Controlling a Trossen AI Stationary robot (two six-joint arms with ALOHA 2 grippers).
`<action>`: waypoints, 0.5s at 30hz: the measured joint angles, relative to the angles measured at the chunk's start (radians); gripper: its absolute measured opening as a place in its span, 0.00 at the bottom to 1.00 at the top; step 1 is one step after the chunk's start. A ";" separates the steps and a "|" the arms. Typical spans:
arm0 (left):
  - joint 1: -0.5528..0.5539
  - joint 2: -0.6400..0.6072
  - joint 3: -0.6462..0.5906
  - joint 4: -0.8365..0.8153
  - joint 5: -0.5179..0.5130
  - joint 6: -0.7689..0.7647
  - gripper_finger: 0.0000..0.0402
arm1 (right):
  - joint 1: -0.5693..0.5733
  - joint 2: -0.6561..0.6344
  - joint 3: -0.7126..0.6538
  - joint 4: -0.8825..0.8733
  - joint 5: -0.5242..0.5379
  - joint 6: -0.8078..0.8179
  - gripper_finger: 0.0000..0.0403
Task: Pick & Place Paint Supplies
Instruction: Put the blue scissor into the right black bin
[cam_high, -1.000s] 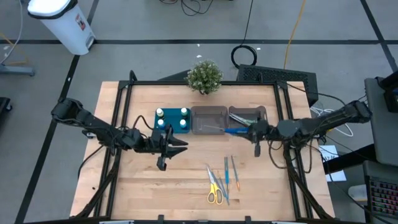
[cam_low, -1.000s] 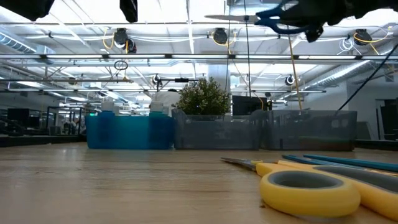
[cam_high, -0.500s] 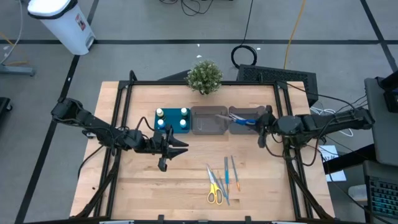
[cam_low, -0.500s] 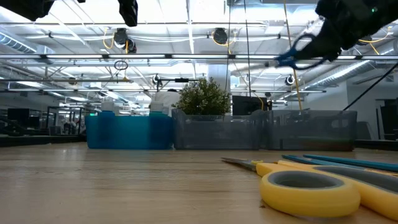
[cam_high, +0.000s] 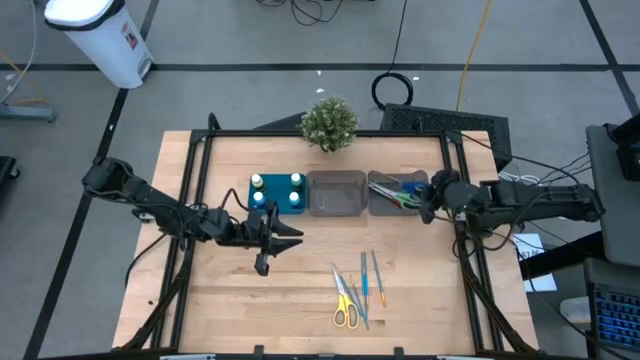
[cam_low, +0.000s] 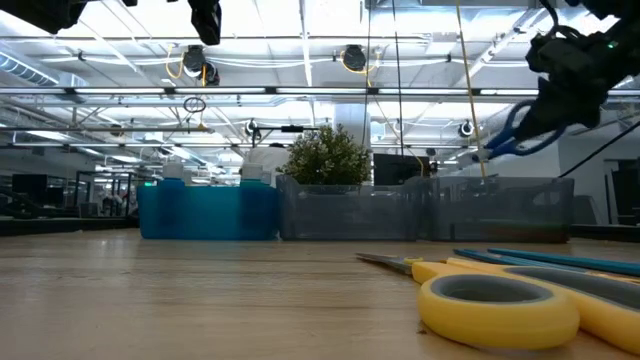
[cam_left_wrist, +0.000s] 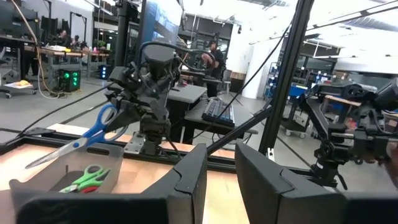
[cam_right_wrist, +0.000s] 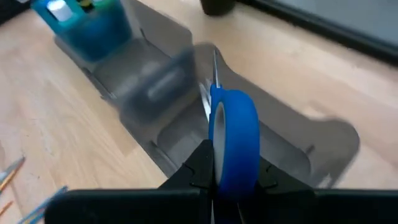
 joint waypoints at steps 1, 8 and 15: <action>0.000 0.000 0.000 -0.001 -0.001 0.000 0.23 | 0.000 -0.003 0.000 -0.025 -0.004 0.020 0.05; 0.000 0.000 0.000 0.000 -0.002 0.000 0.23 | 0.000 0.018 0.000 -0.077 -0.071 0.092 0.05; 0.000 0.000 0.000 0.001 -0.002 -0.004 0.23 | 0.000 0.089 0.000 -0.039 -0.107 0.129 0.05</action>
